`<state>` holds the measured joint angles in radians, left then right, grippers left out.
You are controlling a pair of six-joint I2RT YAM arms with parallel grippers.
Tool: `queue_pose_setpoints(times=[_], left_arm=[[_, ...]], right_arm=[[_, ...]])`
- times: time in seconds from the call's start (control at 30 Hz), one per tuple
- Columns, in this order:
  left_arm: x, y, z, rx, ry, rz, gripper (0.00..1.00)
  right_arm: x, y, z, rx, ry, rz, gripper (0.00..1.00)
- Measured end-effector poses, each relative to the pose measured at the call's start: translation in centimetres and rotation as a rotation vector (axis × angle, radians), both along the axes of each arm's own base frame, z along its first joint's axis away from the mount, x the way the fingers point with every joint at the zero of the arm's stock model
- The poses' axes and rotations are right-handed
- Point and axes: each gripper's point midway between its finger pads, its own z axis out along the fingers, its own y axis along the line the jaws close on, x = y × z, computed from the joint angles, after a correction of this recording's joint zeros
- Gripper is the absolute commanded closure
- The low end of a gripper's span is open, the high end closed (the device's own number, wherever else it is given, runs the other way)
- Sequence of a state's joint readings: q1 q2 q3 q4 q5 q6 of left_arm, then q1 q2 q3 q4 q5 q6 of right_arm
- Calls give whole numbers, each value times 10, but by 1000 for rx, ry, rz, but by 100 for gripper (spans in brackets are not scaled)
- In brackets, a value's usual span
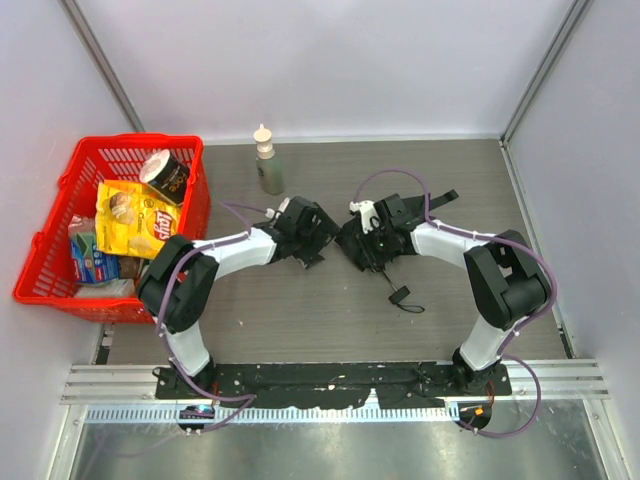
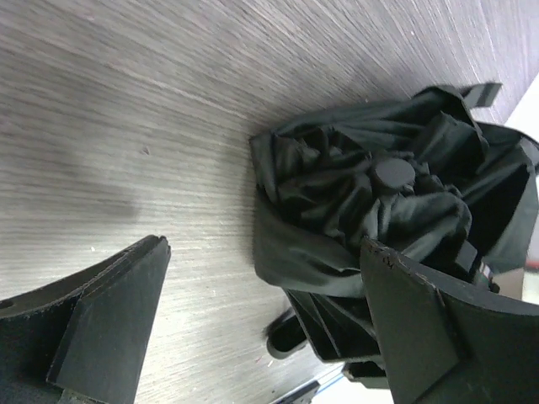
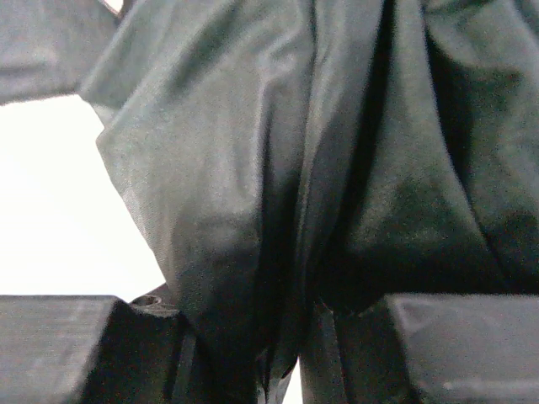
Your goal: Put away the umbrella
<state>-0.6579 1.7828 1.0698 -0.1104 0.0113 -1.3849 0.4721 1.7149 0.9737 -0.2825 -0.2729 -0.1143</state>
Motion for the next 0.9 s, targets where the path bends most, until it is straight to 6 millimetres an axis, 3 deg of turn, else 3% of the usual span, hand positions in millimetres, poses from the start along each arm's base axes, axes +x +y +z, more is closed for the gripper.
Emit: queue_pose_setpoints(times=[0.27,0.67,0.9], left_arm=[[-15,3,6,-73,-50,33,0],[6,-16,33,-203,-162,33,0],[15,-34,8,-245,-140,3,1]], right_arm=[[0,2,0,0,-2,10,99],[-3,6,0,1,-7,44,99],[-6,10,1,7,-7,66,99]])
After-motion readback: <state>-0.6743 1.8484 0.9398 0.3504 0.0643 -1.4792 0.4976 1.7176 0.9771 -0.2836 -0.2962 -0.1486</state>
